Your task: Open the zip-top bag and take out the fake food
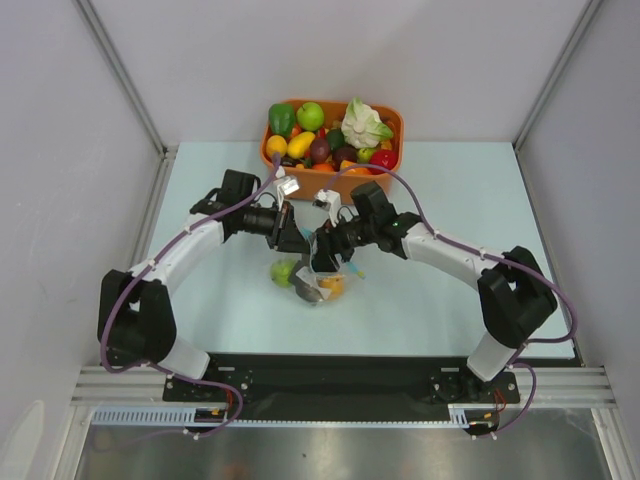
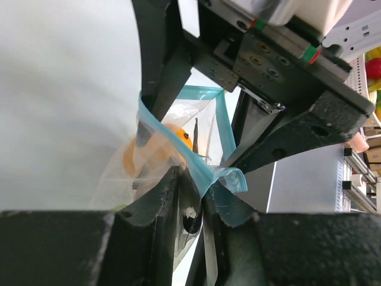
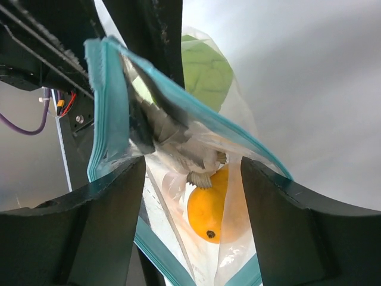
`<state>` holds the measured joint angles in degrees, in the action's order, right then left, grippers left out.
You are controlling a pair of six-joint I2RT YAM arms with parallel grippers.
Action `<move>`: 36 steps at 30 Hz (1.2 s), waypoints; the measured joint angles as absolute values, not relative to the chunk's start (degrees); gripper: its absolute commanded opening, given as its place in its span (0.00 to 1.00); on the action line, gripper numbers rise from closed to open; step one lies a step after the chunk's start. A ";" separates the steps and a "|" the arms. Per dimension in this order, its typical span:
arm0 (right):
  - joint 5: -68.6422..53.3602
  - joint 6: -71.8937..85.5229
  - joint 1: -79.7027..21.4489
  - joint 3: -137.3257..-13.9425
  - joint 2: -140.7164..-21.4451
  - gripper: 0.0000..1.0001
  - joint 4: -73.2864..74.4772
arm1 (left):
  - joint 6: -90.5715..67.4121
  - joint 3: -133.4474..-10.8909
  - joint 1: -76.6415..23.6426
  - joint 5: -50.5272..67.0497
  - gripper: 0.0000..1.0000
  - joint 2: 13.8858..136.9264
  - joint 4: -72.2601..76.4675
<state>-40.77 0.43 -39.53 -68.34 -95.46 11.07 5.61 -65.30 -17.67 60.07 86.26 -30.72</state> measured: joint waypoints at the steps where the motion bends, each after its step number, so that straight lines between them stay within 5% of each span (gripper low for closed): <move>1: -41.01 0.43 -39.55 -68.34 -95.74 0.70 10.61 | 5.61 -65.30 -17.67 60.18 0.27 86.28 -30.72; 7: -42.94 0.56 -39.59 -68.25 -96.97 0.61 6.79 | 5.61 -65.30 -17.67 60.73 0.27 86.72 -30.79; 13: -45.93 1.13 -39.92 -68.10 -97.12 0.07 4.25 | 6.13 -65.49 -17.47 60.05 0.29 87.29 -30.72; 15: -46.76 1.28 -40.03 -67.96 -97.12 0.00 4.36 | 6.31 -65.52 -17.30 59.70 0.31 87.33 -31.03; 26: -46.06 1.23 -38.83 -65.91 -97.23 0.00 5.39 | 6.57 -65.52 -17.65 59.59 0.47 87.33 -32.08; 28: -45.69 1.23 -38.30 -65.32 -97.12 0.00 5.69 | 6.55 -65.52 -17.65 59.53 0.56 87.33 -32.23; 36: -43.90 1.17 -37.69 -64.49 -95.61 0.00 7.40 | 6.39 -65.52 -17.06 58.30 0.52 87.33 -32.25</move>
<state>-43.90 1.17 -37.69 -64.49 -95.61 7.40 6.39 -65.52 -17.06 58.30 87.33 -32.25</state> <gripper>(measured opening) 0.011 0.550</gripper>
